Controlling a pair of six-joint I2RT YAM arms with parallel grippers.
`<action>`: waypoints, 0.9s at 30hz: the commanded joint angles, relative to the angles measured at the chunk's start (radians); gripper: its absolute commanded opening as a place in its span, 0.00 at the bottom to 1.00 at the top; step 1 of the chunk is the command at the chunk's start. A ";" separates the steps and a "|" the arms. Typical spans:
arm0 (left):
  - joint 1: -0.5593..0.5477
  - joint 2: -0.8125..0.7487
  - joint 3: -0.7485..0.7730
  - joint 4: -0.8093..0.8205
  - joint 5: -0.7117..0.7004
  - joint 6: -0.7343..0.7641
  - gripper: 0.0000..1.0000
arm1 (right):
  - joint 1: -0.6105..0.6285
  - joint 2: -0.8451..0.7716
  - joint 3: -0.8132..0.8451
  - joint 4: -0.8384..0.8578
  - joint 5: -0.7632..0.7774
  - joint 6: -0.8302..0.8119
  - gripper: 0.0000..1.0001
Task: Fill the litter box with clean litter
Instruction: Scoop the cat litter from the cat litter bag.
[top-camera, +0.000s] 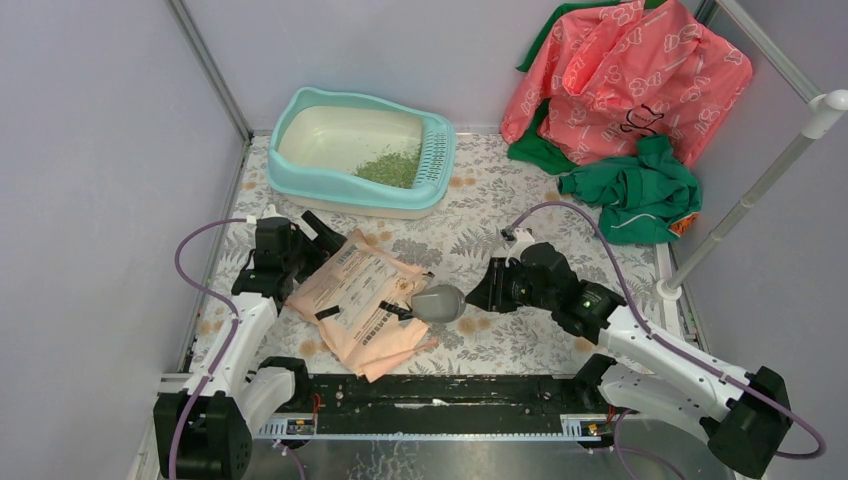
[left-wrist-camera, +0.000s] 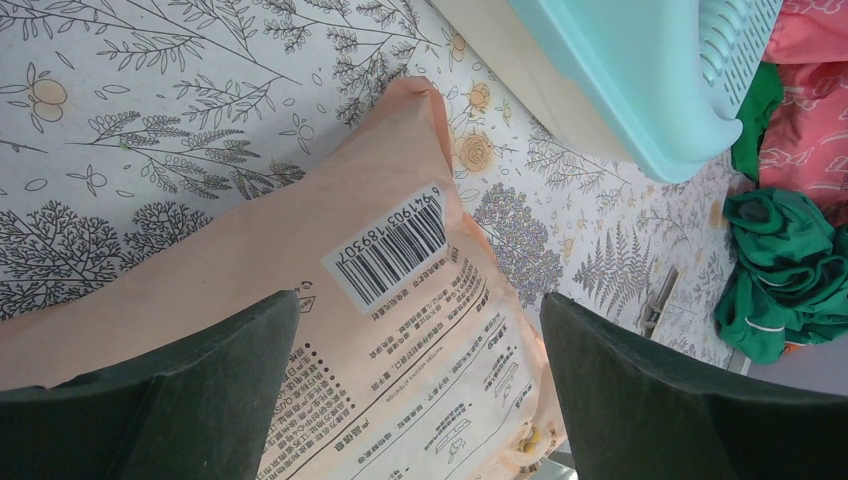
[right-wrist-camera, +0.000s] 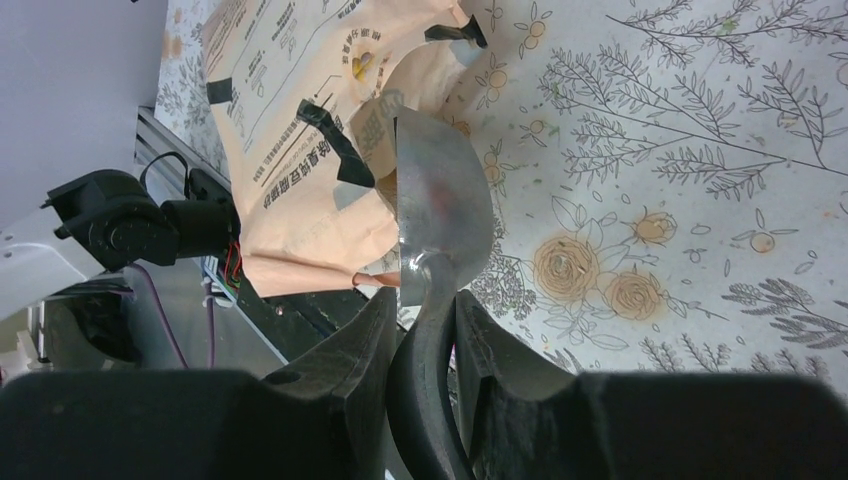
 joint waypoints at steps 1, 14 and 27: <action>0.010 -0.009 0.023 0.025 -0.009 0.012 0.99 | 0.004 0.015 -0.003 0.184 -0.021 0.043 0.00; 0.011 -0.006 0.033 0.026 -0.013 0.013 0.99 | 0.004 0.098 -0.216 0.692 -0.045 0.235 0.00; 0.013 0.005 0.021 0.053 -0.002 -0.002 0.99 | 0.073 0.429 -0.302 1.205 -0.007 0.390 0.00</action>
